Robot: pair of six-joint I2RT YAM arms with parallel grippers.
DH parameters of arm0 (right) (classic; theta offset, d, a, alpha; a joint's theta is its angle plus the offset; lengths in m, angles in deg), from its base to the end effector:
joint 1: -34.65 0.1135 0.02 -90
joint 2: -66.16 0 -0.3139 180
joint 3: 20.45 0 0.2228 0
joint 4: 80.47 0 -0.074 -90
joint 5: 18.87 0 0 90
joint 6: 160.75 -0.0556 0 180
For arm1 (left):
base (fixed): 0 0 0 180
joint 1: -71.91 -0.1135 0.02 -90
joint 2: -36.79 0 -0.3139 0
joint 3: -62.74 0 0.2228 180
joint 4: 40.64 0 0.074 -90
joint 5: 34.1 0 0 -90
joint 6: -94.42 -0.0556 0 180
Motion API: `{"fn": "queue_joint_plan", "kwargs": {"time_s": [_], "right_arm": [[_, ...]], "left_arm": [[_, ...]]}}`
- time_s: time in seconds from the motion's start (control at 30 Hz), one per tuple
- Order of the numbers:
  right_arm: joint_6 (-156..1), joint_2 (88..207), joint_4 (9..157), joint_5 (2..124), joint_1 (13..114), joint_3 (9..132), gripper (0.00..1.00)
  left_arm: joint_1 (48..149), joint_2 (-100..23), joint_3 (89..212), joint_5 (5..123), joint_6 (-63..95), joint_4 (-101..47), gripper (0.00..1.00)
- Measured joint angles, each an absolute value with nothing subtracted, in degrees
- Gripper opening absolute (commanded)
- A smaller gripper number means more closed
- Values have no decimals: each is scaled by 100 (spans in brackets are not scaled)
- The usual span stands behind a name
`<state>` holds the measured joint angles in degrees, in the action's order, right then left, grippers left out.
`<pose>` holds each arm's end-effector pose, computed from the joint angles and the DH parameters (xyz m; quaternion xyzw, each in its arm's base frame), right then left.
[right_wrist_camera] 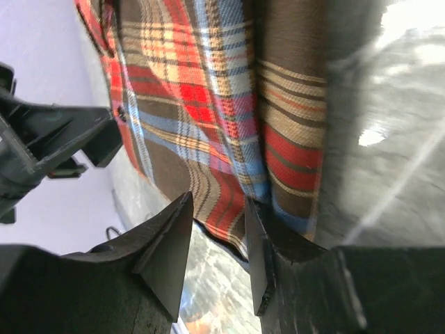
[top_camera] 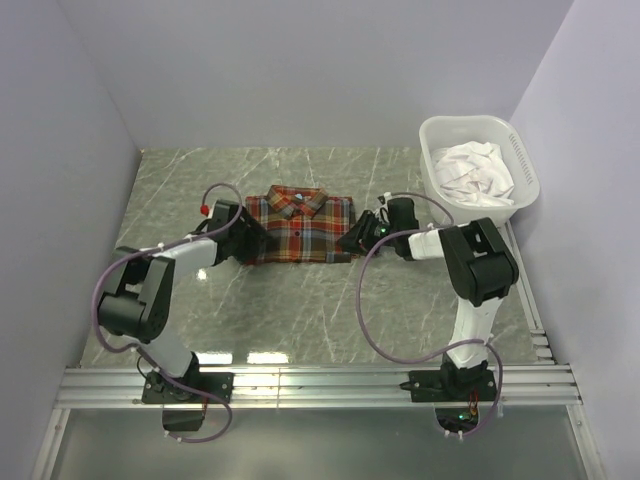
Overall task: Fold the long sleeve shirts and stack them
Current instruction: Fold the shirt, then neatly place the folded shirt to the corner
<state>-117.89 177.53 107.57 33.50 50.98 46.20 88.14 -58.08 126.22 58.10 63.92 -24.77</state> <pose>0.3622 0.1415 0.1785 0.0852 0.8540 0.4685 0.2096 0.3112 -0.0928 0.2151 -0.3368 0.8681 -0.2377 0.2766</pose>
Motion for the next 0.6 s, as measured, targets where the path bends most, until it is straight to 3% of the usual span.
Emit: {"fn": "queue_joint_plan", "kwargs": {"time_s": [0.17,0.23,0.3,0.47,0.6], "right_arm": [[-11413,16886,9777,4034,5077,4611,48],[-11240,16274,9369,4349,5077,4611,55],[-11078,15574,8949,4694,5083,4630,73],[-10779,14164,8000,5413,5101,4740,83],[-10683,13334,7609,5667,5101,4521,84]], "left_arm": [[8676,-4956,12331,5709,6770,-2160,98],[8761,-4440,12204,5654,7044,-2071,99],[8999,-3994,12084,5545,7385,-2088,99],[9983,-3607,11599,5185,8338,-2543,99],[10606,-3791,11199,4706,9000,-2783,98]]}}
